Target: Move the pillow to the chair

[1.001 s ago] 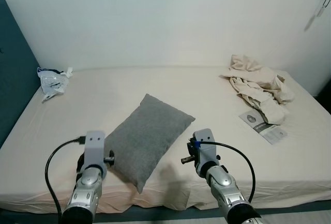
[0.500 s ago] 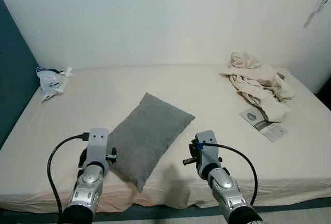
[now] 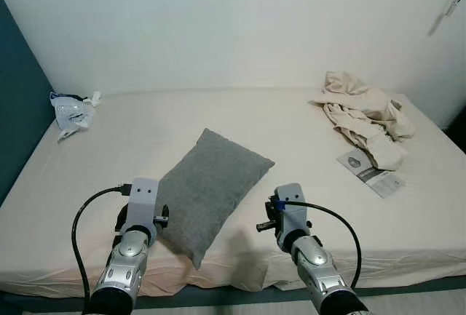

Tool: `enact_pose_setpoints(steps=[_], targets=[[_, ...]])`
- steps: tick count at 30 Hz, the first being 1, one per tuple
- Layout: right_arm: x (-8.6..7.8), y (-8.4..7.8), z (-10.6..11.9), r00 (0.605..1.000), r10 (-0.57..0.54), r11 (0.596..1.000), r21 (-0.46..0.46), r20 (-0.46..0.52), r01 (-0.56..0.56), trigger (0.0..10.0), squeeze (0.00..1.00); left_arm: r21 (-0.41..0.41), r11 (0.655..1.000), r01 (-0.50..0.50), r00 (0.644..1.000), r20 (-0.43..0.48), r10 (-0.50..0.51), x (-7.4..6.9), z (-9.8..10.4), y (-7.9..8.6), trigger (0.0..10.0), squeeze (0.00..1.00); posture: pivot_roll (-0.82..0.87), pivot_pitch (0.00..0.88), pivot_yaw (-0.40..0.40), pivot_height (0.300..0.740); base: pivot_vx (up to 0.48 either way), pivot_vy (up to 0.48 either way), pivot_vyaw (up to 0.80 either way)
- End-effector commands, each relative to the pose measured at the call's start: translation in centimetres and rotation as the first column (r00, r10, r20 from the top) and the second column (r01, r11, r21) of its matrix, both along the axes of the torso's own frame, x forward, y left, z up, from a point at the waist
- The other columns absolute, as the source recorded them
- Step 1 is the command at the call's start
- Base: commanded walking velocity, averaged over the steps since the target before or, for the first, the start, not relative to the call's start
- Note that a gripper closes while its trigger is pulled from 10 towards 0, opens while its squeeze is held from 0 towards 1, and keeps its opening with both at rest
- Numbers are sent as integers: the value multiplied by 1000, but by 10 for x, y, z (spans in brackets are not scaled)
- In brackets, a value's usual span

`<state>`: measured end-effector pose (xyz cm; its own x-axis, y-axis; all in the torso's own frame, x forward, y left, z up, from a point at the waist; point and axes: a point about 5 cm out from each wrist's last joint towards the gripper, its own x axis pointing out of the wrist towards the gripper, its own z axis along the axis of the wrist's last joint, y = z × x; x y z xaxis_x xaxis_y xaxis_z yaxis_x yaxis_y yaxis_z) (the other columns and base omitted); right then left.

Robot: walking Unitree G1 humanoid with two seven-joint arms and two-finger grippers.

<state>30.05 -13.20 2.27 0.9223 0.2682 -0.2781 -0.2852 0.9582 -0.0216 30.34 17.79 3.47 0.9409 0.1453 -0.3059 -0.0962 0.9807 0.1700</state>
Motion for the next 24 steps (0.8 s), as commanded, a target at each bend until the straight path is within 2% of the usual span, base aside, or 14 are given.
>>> enact_pose_setpoints(steps=[1, 3, 5, 8, 13, 14, 15, 17, 18, 19, 20, 22, 24], targets=[[-2, 2, -2, 1000, -3, 1000, 22, -1, 3, 10000, 0, -11, 1000, -28, 999, -14, 28, -4, -6, 6, 10000, 0, 12, 78, 26, 740, 0, 0, 0], [-4, -3, -3, 999, -34, 999, 9, -4, 34, 10000, 0, 8, 1000, 8, 999, -35, -7, -8, -9, 1, 10000, 0, 11, 61, 19, 740, 0, 0, 0], [-1, -3, 2, 998, -61, 997, 54, 10, 60, 10000, 0, 16, 999, 49, 999, -4, -49, -6, -3, -3, 10000, 0, 12, 78, 26, 740, 0, 0, 0], [-1, -2, 0, 997, -74, 996, 59, 5, 74, 10000, 0, -10, 1000, 2, 1000, -26, -3, -8, -9, -2, 10000, 0, 4, 53, 54, 740, 0, 0, 0], [-1, -3, 3, 995, -97, 994, 53, 30, 96, 10000, 0, -26, 999, 31, 999, -38, -32, -11, -15, -7, 10000, 0, -9, 52, 41, 740, 0, 0, 0], [-2, -4, 4, 994, -98, 995, 16, 54, 98, 10000, 0, -24, 999, 29, 998, -49, -30, -14, -20, -6, 10000, 0, -8, 53, 30, 740, 0, 0, 0], [-2, -4, 4, 994, -98, 995, 16, 54, 98, 10000, 0, -24, 999, 29, 998, -49, -30, -14, -20, -6, 10000, 0, -8, 53, 30, 740, 0, 0, 0], [-3, -10, 5, 989, -101, 990, -90, 107, 110, 10000, 0, -16, 1000, 9, 998, -63, -10, -21, -28, -4, 10000, 0, -1, 49, 10, 740, 0, 0, 0], [-3, -10, 5, 989, -101, 990, -90, 107, 110, 10000, 0, -16, 1000, 9, 998, -63, -10, -21, -28, -4, 10000, 0, -1, 49, 10, 740, 0, 0, 0], [-8, -26, 4, 979, -125, 961, -225, 164, 160, 10000, 0, -15, 998, -63, 996, -62, 62, -34, -35, 4, 10000, 0, -1, 48, -10, 740, 0, 0, 0], [-10, -31, 3, 975, -134, 951, -253, 176, 176, 10000, 0, -23, 997, -79, 996, -49, 78, -38, -36, 6, 10000, 0, -1, 48, -10, 740, 0, 0, 0], [-13, -37, 4, 968, -164, 952, -226, 190, 206, 10000, 0, -53, 996, -65, 998, -1, 65, -41, -31, 5, 10000, 0, 13, 37, -29, 740, 0, 0, 0], [-13, -37, 5, 966, -173, 954, -210, 193, 213, 10000, 0, -53, 997, -61, 998, 7, 61, -42, -30, 6, 10000, 0, 23, 44, -28, 740, 0, 0, 0]])
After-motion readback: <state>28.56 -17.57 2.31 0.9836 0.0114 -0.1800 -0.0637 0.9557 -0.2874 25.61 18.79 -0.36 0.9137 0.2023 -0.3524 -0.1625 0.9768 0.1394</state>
